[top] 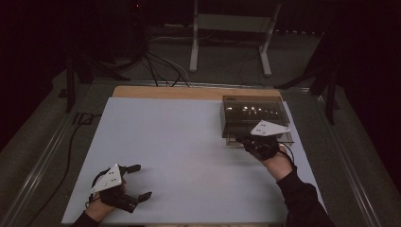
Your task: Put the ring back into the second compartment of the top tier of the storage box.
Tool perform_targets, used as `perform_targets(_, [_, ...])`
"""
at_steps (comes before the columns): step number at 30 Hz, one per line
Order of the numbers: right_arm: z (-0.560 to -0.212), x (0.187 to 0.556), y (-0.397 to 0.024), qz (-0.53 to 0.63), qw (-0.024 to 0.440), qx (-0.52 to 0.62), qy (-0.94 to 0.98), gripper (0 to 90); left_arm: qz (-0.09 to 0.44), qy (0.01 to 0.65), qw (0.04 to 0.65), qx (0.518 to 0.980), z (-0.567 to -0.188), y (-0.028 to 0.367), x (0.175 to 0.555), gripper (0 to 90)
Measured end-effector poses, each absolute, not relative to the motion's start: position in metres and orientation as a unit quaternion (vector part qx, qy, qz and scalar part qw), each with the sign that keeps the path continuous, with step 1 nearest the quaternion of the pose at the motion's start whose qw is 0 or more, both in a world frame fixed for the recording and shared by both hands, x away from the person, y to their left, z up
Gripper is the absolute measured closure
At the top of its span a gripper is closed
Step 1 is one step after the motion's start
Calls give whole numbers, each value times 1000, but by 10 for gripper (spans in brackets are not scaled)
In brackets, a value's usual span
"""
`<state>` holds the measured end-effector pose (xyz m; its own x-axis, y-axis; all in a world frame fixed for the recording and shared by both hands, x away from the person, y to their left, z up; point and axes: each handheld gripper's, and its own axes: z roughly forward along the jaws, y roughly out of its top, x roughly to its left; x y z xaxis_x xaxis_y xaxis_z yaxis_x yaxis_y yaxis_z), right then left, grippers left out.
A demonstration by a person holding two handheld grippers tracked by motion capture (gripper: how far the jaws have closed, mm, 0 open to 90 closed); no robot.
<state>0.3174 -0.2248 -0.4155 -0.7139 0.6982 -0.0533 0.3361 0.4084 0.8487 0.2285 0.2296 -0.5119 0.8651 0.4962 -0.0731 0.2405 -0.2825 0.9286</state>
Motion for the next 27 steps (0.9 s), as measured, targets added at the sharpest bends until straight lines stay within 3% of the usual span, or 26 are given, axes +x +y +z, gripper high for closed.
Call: perform_targets(27, [-416,328,-266,436,231,375,785,871,116,233,548,795,-512,229,228,6])
